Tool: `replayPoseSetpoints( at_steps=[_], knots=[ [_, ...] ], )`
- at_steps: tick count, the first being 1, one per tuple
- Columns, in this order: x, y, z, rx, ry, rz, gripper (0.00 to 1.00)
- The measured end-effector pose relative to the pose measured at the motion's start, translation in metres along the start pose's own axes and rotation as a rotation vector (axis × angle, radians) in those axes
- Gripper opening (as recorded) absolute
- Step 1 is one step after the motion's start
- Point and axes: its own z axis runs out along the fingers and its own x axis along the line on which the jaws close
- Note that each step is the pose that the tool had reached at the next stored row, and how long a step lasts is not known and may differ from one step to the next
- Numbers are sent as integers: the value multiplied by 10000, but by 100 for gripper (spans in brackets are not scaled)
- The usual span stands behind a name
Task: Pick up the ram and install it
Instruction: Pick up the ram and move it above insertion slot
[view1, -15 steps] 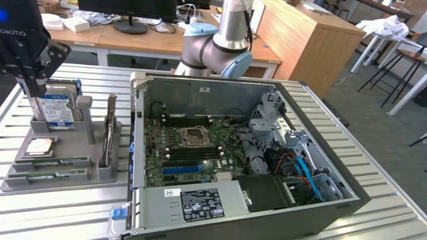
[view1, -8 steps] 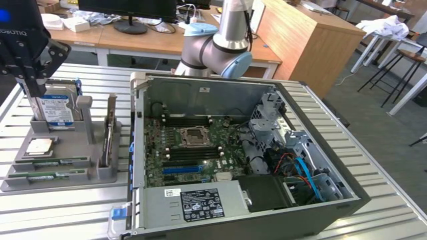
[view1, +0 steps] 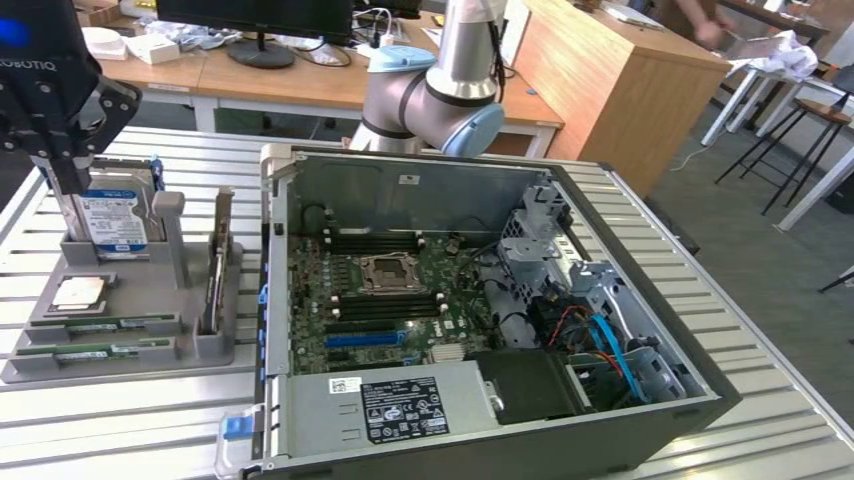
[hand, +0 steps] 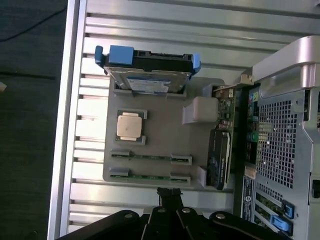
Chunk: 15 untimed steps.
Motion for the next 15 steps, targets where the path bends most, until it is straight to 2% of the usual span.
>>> replayPoseSetpoints(
  at_steps=[15],
  knots=[
    [0,0,0,-33,65,-1430,10]
  ],
)
